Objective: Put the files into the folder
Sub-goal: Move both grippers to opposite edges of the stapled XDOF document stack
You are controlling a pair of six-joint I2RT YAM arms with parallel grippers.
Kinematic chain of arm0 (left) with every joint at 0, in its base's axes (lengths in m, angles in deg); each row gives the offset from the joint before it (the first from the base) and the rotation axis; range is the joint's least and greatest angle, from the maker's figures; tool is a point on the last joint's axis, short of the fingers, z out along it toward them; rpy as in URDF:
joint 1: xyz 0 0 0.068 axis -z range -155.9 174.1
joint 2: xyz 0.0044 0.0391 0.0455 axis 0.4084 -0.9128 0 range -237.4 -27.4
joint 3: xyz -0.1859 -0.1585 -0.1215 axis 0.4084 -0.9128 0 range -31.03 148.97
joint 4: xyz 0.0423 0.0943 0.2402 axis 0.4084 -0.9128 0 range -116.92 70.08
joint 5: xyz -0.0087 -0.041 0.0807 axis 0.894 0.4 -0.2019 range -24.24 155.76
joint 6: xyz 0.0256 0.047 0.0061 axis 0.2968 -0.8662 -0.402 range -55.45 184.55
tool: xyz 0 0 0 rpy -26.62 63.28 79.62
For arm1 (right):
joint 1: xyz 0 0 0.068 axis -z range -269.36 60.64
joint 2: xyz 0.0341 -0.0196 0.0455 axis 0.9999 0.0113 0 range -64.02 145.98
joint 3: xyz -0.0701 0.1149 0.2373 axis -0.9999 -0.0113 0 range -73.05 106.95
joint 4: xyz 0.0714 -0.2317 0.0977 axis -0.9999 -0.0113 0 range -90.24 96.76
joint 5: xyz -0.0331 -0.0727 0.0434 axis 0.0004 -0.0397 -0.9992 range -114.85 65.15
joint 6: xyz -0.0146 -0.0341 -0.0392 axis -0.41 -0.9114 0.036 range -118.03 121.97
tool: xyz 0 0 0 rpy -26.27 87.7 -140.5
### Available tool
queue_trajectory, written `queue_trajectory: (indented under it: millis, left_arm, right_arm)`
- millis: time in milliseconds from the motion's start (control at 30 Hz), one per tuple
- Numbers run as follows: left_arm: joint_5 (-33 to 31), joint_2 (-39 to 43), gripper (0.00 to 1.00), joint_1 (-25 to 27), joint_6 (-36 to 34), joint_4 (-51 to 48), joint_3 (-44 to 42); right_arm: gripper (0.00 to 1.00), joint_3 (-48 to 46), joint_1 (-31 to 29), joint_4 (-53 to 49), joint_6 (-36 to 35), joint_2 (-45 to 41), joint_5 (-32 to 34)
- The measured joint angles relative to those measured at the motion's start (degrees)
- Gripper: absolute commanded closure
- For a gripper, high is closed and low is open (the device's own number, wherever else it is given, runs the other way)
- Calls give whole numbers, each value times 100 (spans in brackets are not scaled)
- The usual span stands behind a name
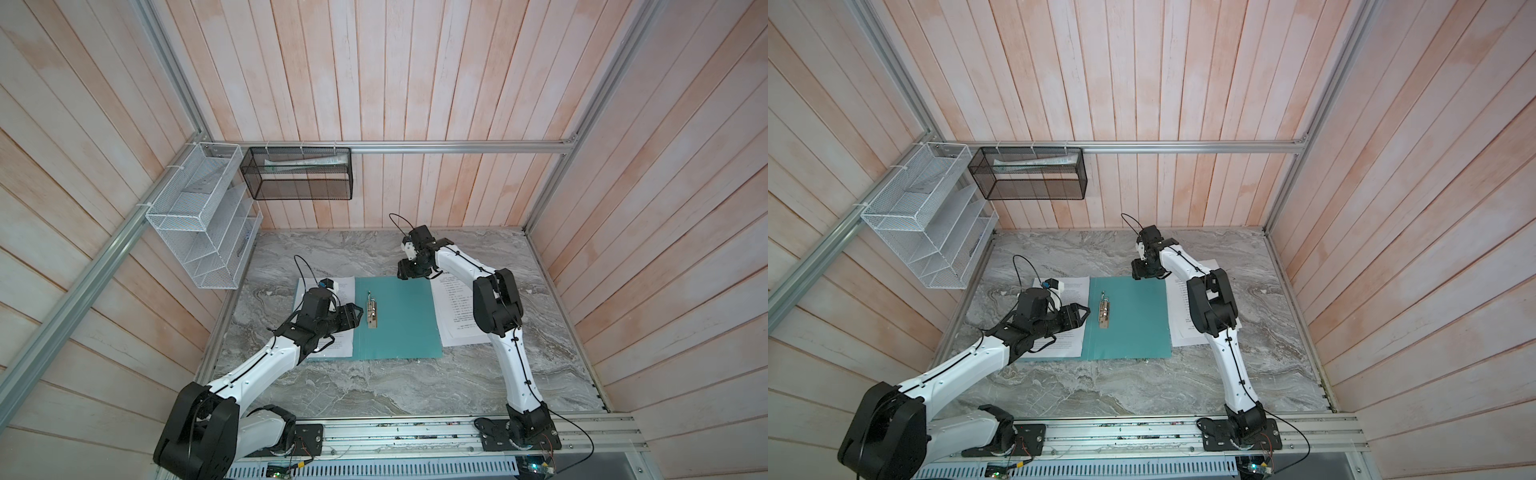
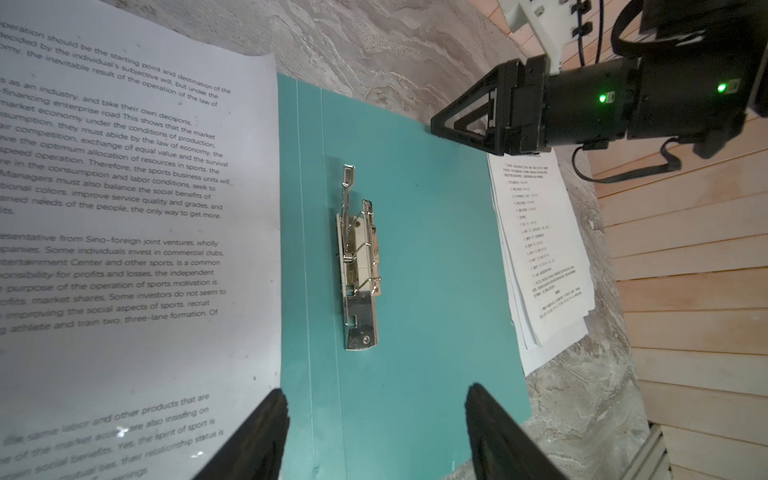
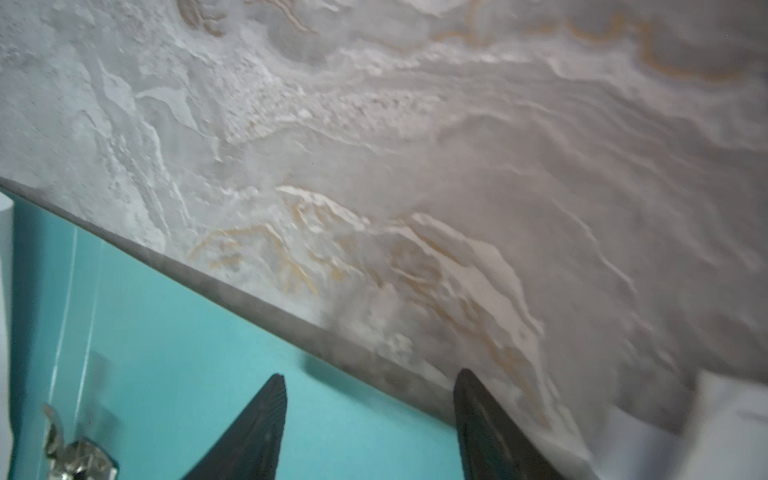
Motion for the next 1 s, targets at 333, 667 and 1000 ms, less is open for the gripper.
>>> queue_trajectory:
  millis: [333,667,1000]
  left_arm:
    - [70,-1519,22,879,179,588,1189]
    - [350,-3775,22,1705,31,957,3123]
    - [717,-4680,22,1775,11,979,3952]
  right_arm:
    - [22,-4142,1665,1893,664,-3871,358]
    - [20,-5591,3598,2586,1049,-3934,2]
    - [26,-5333,3838,2946,1008,-3060,-1064]
